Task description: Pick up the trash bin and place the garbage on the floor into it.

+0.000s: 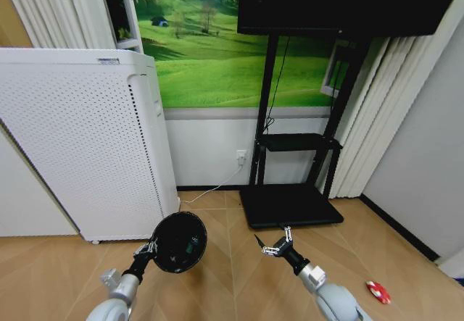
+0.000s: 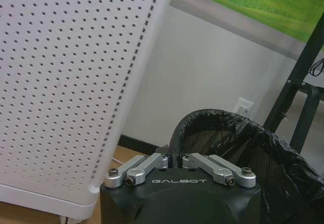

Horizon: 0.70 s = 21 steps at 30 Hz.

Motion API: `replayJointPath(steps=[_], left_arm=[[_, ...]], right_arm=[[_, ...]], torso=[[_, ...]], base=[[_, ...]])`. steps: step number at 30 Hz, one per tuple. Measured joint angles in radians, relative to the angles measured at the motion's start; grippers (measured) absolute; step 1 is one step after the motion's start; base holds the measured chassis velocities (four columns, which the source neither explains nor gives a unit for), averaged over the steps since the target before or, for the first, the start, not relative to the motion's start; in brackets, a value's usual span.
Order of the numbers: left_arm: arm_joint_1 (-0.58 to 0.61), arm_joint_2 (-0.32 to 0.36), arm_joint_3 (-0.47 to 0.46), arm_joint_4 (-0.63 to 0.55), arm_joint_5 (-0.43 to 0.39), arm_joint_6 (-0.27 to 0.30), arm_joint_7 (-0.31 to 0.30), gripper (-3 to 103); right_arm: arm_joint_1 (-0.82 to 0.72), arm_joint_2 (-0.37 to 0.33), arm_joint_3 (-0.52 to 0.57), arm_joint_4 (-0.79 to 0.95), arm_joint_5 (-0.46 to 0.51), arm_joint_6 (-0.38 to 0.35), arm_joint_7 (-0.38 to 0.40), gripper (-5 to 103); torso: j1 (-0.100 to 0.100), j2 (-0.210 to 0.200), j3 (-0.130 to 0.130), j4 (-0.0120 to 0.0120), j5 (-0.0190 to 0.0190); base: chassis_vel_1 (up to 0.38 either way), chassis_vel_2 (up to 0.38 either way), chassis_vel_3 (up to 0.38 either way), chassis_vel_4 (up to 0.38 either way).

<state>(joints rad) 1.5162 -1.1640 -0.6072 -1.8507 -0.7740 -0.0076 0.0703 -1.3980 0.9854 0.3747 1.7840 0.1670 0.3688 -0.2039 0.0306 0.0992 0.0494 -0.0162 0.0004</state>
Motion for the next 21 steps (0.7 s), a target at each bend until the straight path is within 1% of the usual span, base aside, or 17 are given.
replayJointPath(steps=[1,4,8,10,12,13,15,16,17,18,19,20,21], left_arm=[[-0.001,-0.001,-0.002,0.0,-0.002,-0.001,0.0,7],[-0.005,-0.004,-0.002,0.003,-0.003,-0.001,0.001,7],[-0.012,-0.005,-0.001,0.01,-0.005,-0.001,0.001,7],[-0.016,-0.005,-0.002,0.013,-0.008,-0.002,0.002,7],[-0.017,-0.004,-0.007,0.017,-0.01,-0.002,0.003,7],[-0.017,-0.004,-0.007,0.017,-0.01,-0.002,0.003,7],[-0.017,-0.004,-0.013,0.02,-0.011,-0.005,0.004,7],[-0.016,-0.003,-0.017,0.022,-0.012,-0.007,0.006,7],[-0.016,-0.003,-0.017,0.022,-0.012,-0.007,0.006,7],[-0.016,-0.004,-0.02,0.024,-0.012,-0.009,0.008,7],[-0.016,-0.004,-0.02,0.024,-0.012,-0.009,0.008,7],[-0.015,-0.005,-0.022,0.028,-0.012,-0.012,0.011,7],[-0.015,-0.007,-0.023,0.031,-0.012,-0.014,0.012,7]], right_arm=[[0.0,-0.001,0.0,0.0,-0.004,0.0,0.0,100],[-0.003,-0.001,0.001,-0.004,-0.011,0.004,0.001,100],[-0.009,0.003,0.011,-0.021,-0.045,0.011,0.014,100],[-0.008,0.007,0.018,-0.067,-0.073,0.011,0.042,100],[-0.001,0.005,0.025,-0.15,-0.105,0.014,0.046,100],[-0.001,0.005,0.025,-0.15,-0.105,0.014,0.046,100],[0.006,-0.006,0.033,-0.23,-0.131,0.027,0.023,100],[0.008,-0.015,0.038,-0.279,-0.144,0.045,-0.006,100],[0.008,-0.015,0.038,-0.279,-0.144,0.045,-0.006,100],[0.009,-0.023,0.043,-0.318,-0.155,0.065,-0.034,100],[0.009,-0.023,0.043,-0.318,-0.155,0.065,-0.034,100],[0.012,-0.028,0.047,-0.365,-0.17,0.102,-0.069,100],[0.018,-0.03,0.049,-0.415,-0.184,0.164,-0.109,100]], torso=[[0.0,0.0,0.0,0.0001,-0.0012],[0.0,0.0,0.0,0.0,0.0],[0.0,0.0,0.0,-0.0002,-0.0004],[0.0,0.0,0.0,-0.0005,-0.0003],[0.0,0.0,0.0,-0.0003,-0.0001],[0.0,0.0,0.0,-0.0003,-0.0001],[0.0,0.0,0.0,0.0001,-0.0001],[0.0,0.0,0.0,0.0001,-0.0007],[0.0,0.0,0.0,0.0001,-0.0007],[0.0,0.0,0.0,0.0003,-0.0006],[0.0,0.0,0.0,0.0003,-0.0006],[0.0,0.0,0.0,0.0001,-0.0006],[0.0,0.0,0.0,0.0002,-0.0006]], base=[[-0.239,-0.261,0.256,0.242],[-0.255,-0.247,0.262,0.252],[-0.259,-0.244,0.271,0.283],[-0.199,-0.198,0.181,0.154],[-0.056,-0.085,0.102,0.041],[-0.056,-0.048,0.052,-0.019],[0.01,-0.024,0.026,0.008],[0.087,0.031,-0.068,-0.025],[0.087,0.031,-0.068,-0.025],[0.079,0.079,-0.068,-0.038],[0.079,0.079,-0.068,-0.038],[0.073,0.056,-0.085,-0.038],[0.073,0.033,-0.056,-0.058]])
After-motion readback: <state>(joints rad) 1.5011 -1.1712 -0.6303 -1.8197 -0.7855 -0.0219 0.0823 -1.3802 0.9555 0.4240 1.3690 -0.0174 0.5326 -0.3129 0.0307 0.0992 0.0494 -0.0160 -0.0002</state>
